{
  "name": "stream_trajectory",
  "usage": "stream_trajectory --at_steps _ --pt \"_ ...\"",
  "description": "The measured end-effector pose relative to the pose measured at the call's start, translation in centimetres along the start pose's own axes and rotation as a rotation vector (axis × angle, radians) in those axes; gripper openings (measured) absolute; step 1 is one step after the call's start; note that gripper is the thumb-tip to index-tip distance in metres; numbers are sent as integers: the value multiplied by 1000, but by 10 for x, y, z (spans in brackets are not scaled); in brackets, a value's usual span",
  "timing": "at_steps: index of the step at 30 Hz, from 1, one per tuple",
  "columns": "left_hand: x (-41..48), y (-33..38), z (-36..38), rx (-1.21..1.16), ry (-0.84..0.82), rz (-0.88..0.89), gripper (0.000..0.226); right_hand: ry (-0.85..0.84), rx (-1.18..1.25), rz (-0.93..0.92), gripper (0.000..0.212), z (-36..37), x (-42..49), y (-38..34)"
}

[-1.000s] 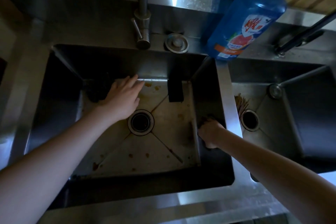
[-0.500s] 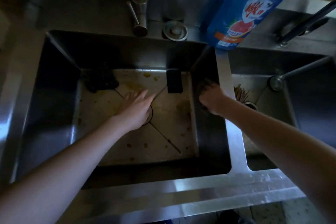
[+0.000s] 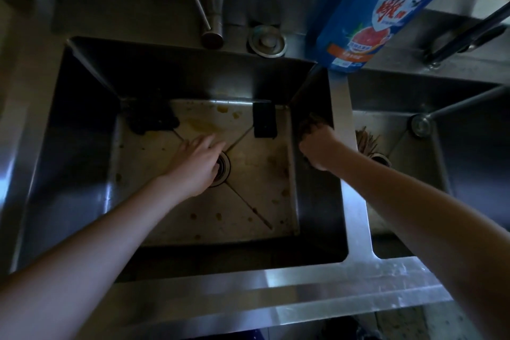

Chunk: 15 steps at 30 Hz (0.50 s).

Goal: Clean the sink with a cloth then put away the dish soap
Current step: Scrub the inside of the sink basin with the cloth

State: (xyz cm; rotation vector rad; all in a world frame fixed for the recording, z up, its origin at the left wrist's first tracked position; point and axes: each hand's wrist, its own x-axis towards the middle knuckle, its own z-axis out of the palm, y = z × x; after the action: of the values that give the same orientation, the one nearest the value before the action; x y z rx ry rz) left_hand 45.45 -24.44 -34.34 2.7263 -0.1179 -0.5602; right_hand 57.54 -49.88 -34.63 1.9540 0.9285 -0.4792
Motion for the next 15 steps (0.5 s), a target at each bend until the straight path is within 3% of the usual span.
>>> stream_trajectory --at_steps 4,8,15 --pt "-6 1 0 -17 -8 -3 53 -151 61 -121 36 19 -25 -45" --pt "-15 0 2 6 -2 6 52 -299 122 -225 35 23 -50 -71" --pt "-26 -3 10 -58 -12 -16 51 -299 119 -371 38 26 -84 -95"
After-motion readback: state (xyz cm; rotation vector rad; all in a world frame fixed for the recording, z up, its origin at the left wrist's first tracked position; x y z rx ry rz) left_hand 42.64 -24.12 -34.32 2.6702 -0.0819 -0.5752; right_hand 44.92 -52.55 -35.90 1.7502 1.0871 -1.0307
